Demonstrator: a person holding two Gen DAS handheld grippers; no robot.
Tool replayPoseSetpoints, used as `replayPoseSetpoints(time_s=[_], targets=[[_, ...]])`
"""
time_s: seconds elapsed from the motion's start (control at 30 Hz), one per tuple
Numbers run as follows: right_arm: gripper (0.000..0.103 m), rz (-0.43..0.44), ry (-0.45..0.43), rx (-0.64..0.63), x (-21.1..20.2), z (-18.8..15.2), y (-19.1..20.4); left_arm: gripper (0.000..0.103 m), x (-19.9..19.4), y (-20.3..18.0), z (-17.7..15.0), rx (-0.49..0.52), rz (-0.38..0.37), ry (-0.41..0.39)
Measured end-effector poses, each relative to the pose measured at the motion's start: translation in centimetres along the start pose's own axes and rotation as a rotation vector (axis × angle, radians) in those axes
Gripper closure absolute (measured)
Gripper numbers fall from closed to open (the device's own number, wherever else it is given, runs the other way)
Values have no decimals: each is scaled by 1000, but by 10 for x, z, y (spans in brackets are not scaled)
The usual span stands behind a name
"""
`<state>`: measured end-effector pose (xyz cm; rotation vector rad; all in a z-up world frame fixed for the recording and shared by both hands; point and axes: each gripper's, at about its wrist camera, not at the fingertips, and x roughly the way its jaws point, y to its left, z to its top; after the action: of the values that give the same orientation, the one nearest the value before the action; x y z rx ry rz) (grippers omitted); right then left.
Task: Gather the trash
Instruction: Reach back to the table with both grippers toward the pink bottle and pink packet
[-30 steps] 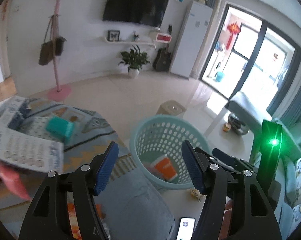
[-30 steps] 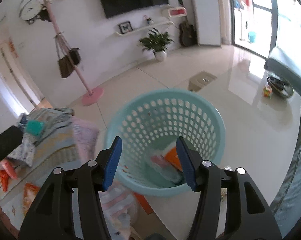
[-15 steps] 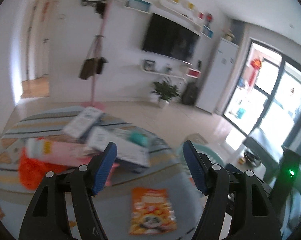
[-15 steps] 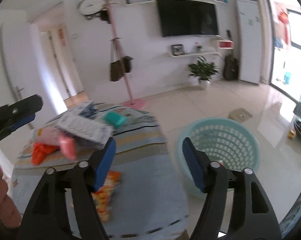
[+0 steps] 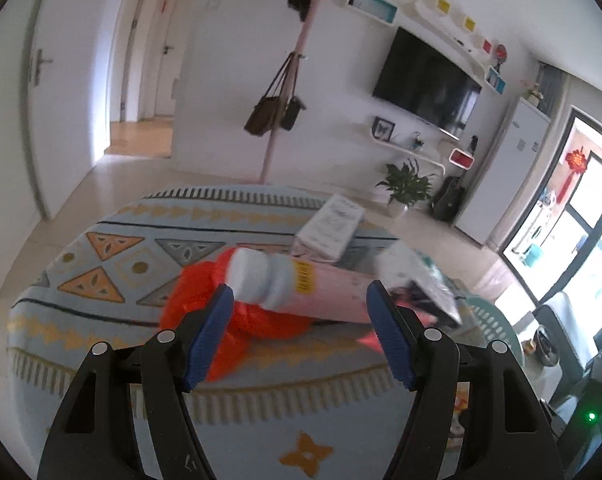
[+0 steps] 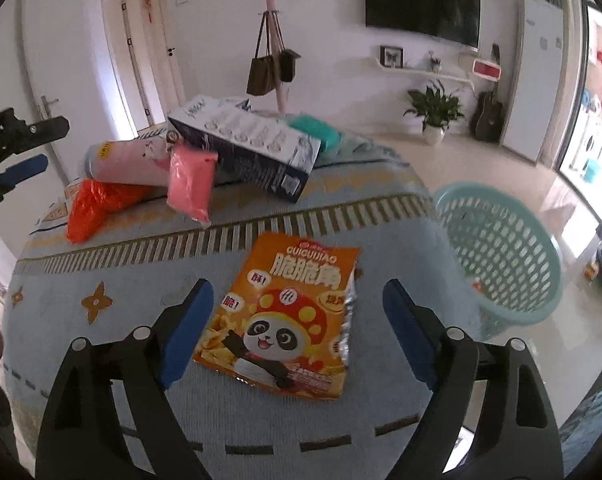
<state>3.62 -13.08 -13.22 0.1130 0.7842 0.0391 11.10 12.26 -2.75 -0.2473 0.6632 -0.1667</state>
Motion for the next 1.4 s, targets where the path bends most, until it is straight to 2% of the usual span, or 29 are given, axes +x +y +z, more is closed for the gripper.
replayPoseSetpoints(time_s=[0.17,0.27,0.33,0.4,0.47,0.53,0.6,0.83,0.9,1.03,1.13,1.23,1.27,1.33,1.4], targets=[[21,-5,9,-2,8,-1,-3,36,30,23,13,-6,13,30],[22,2,23,-20,14,0,0,38,46,32,19,-32,-13,56],[29,24,39,-20,16,0,1,50,53,35,19,-49,-56,87],[39,42,55,-27,19,-1,2,53,49,35,16,-52,-77,87],[48,42,69,-37,21,-3,3,61,42,33,10,-46,-92,88],[50,33,65,-48,21,-6,3,78,29,31,0,-52,-120,107],[58,28,62,-61,20,-6,3,83,18,28,-11,-50,-145,116],[73,46,67,-37,18,-5,-7,83,-16,-7,-67,48,-221,209],[74,56,69,-24,18,-4,-10,82,-22,-18,-73,99,-202,212],[74,66,66,-21,17,-4,-10,54,-17,-26,-56,192,-113,156],[74,80,59,-9,14,-3,-11,42,4,-29,-38,255,-110,169],[73,98,61,-2,14,-2,-14,36,37,-36,-29,347,-122,235],[72,104,68,-1,14,-2,-14,36,46,-38,-29,371,-121,257],[61,114,71,11,14,-3,-17,38,66,-38,-29,396,-119,305],[46,114,62,20,12,-4,-20,37,79,-35,-31,380,-162,355]])
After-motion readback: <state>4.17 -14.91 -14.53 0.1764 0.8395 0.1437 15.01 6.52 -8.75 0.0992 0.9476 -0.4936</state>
